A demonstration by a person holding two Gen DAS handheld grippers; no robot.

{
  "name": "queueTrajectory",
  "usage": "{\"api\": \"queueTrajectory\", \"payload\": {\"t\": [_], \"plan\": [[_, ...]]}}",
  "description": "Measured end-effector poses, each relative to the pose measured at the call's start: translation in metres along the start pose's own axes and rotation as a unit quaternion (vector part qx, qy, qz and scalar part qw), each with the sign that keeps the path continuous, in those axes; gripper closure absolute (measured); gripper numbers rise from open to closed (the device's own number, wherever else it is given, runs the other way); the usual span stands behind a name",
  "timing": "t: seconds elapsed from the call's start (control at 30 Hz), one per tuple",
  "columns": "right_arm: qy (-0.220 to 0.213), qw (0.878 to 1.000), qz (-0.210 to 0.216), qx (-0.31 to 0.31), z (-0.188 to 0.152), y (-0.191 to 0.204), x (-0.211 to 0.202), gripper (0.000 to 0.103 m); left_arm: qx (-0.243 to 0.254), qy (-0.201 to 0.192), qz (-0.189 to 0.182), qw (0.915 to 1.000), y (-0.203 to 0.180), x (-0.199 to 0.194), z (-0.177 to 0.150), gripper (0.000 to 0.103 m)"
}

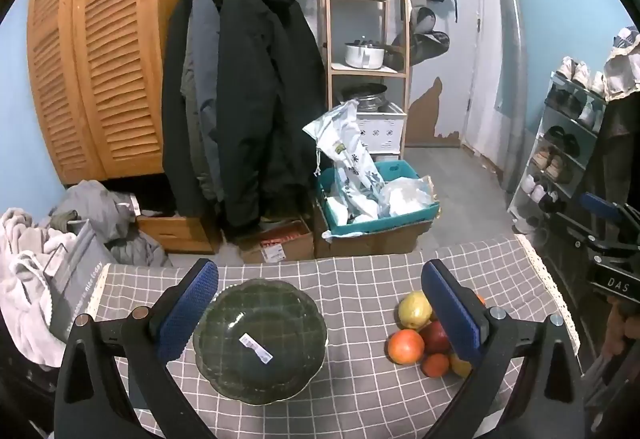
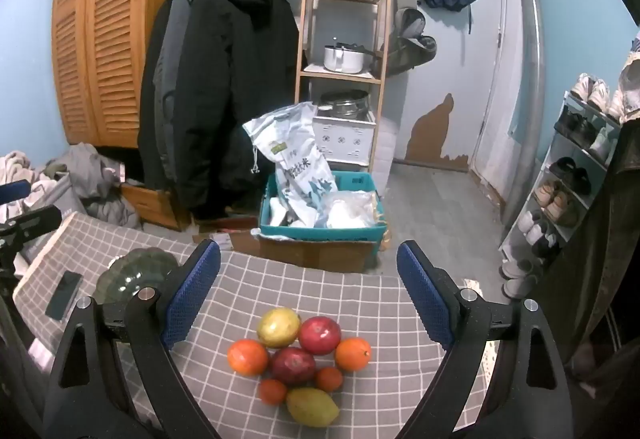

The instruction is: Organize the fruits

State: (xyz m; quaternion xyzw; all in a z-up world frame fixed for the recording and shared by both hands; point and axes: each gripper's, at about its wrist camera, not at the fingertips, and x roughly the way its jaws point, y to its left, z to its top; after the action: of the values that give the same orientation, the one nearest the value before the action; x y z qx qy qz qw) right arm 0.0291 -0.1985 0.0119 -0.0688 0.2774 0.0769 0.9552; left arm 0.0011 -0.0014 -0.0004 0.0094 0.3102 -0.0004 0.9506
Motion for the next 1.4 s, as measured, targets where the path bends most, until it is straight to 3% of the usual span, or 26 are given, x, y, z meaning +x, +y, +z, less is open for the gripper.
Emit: {"api": "queueTrajectory", "payload": {"t": [1.4], "plan": [[0.008,1.000,0.000,0.000,0.001,0.002,0.001,0.015,-0.013,-0.007,-0.007,0.9999,0.006,-0.002,-0.004,0.001]]}}
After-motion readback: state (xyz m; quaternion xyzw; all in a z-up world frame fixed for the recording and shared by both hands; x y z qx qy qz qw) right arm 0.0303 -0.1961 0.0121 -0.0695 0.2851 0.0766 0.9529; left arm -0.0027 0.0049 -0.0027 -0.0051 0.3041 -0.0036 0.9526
